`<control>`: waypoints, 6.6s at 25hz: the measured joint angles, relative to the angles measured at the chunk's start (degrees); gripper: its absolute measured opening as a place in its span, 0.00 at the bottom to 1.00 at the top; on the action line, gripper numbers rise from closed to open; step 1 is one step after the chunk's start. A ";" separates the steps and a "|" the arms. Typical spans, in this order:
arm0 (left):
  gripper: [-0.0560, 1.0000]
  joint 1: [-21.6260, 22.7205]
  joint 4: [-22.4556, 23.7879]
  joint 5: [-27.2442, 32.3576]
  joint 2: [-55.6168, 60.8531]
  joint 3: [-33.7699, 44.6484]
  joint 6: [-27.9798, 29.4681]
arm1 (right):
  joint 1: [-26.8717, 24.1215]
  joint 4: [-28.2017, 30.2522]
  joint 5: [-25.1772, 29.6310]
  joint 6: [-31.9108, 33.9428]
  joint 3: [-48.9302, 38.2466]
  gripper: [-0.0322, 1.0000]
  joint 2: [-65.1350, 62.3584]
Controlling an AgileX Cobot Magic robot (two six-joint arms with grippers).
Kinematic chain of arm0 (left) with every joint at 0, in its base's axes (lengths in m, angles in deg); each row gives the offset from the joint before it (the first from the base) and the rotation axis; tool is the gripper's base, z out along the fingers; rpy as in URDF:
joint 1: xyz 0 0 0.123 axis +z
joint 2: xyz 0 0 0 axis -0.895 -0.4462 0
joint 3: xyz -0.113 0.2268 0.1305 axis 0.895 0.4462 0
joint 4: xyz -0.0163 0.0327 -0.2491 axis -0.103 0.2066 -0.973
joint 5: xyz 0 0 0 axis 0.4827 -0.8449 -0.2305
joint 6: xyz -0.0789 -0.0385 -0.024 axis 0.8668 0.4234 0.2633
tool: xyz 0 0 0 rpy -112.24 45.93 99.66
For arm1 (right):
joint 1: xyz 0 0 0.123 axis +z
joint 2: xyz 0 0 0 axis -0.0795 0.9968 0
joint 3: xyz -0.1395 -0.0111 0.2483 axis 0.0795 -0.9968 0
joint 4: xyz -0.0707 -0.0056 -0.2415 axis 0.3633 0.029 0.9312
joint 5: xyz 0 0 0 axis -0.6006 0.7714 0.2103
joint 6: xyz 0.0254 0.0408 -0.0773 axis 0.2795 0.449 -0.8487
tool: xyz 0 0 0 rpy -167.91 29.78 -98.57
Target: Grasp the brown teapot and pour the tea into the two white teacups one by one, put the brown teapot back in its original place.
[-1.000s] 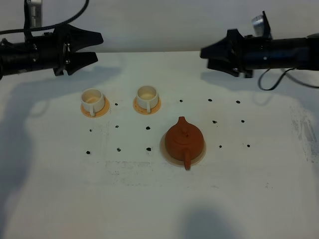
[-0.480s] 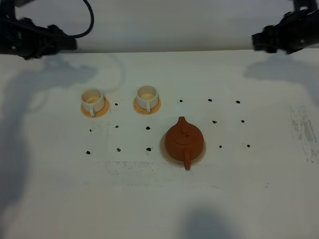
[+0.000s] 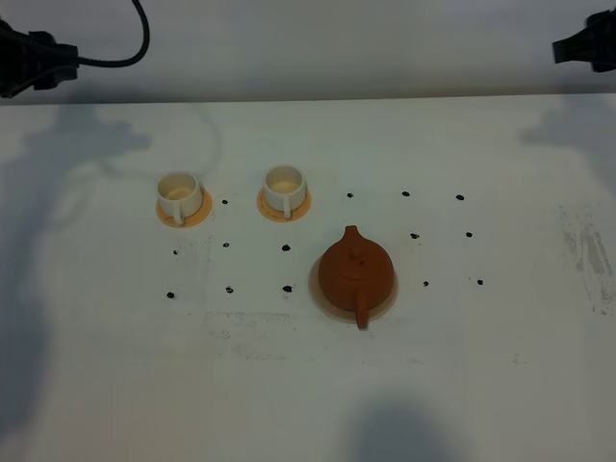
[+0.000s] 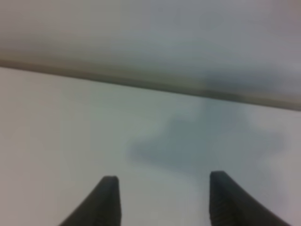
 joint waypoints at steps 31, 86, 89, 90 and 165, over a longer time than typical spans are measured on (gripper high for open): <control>0.52 0.00 2.91 -33.93 29.20 42.16 1.86 | 0.00 -0.74 2.72 3.93 -34.80 0.46 -65.97; 0.36 -11.30 25.05 26.63 78.55 39.21 28.54 | 0.00 -32.18 7.74 -13.30 -50.24 0.45 -65.50; 0.36 -11.30 25.05 30.35 84.01 40.28 29.90 | 0.00 -34.19 7.62 -15.27 -50.24 0.45 -64.62; 0.36 -11.30 25.05 31.18 85.98 41.22 30.64 | 0.00 -34.41 7.62 -15.61 -50.24 0.45 -64.63; 0.35 -2.79 28.08 37.60 105.73 56.91 31.86 | 17.74 -27.41 -0.09 -0.52 -43.42 0.39 -25.39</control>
